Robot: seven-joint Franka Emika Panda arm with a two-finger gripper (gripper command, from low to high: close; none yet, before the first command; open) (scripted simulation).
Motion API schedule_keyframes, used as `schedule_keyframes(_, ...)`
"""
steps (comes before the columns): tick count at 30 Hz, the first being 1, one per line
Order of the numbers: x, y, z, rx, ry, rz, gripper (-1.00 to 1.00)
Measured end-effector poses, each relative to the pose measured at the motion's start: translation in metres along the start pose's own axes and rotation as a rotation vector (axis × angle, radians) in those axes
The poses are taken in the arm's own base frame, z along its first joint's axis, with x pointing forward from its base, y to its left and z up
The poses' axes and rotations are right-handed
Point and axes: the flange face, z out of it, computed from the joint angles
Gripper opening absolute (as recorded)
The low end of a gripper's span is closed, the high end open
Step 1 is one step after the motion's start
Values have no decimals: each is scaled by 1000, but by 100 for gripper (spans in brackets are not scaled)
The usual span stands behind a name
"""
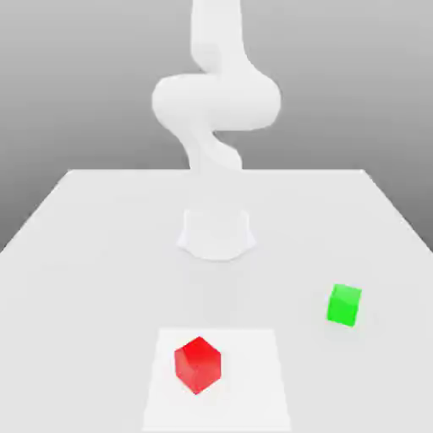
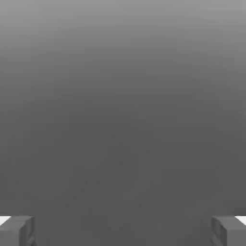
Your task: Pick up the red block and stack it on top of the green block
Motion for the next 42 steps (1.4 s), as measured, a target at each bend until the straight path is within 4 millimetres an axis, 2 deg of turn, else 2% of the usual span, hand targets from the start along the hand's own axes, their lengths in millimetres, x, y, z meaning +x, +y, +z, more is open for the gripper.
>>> schedule_keyframes(5,-20,26,117,-108,-138,-163,0)
schedule_keyframes(11,-68,79,233,-202,-321,-347,0)
schedule_keyframes(16,-125,135,308,-252,-490,-493,0)
schedule_keyframes(20,-177,187,350,-274,-634,-603,0)
schedule_keyframes(22,-194,202,367,-275,-665,-626,0)
schedule_keyframes(26,-217,223,399,-276,-674,-632,0)
schedule_keyframes(27,-222,227,405,-276,-674,-632,-100)
schedule_keyframes(34,-223,228,406,-277,-676,-632,-100)
schedule_keyframes(39,-200,207,371,-276,-676,-632,-100)
schedule_keyframes(40,-200,200,364,-272,-678,-640,-100)
schedule_keyframes(42,-231,161,349,-233,-696,-716,-100)
